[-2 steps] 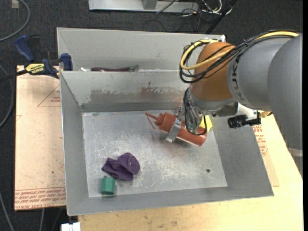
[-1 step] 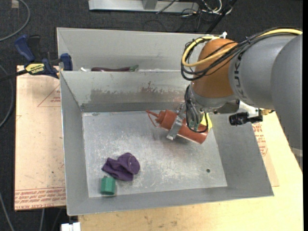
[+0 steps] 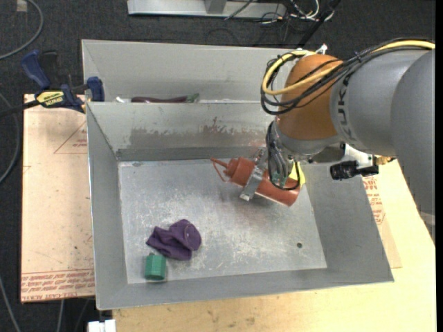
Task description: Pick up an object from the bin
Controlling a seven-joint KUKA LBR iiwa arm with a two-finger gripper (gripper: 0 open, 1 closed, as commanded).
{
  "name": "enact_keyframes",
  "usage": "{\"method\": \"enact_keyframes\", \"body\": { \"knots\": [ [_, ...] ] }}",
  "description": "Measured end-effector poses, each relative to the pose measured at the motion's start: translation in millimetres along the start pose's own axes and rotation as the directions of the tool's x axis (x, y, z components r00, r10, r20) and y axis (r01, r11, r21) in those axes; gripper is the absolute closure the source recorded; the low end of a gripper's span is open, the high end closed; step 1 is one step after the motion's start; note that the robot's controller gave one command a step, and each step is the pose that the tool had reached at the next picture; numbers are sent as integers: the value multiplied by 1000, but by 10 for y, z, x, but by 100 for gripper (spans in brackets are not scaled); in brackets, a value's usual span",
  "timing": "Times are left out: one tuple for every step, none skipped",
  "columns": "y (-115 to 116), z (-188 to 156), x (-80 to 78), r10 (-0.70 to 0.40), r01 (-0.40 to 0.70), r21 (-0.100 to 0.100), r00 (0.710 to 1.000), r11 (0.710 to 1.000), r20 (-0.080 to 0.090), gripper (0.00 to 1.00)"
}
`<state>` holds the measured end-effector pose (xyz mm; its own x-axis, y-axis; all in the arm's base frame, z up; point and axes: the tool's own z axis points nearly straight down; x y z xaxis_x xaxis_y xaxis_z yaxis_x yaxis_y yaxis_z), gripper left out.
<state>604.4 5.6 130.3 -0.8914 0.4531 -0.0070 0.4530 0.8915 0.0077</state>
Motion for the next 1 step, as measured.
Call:
{"method": "enact_keyframes", "body": {
  "knots": [
    [-6,-43,13,0,0,3,1000,1000,-6,100]
  ]
}}
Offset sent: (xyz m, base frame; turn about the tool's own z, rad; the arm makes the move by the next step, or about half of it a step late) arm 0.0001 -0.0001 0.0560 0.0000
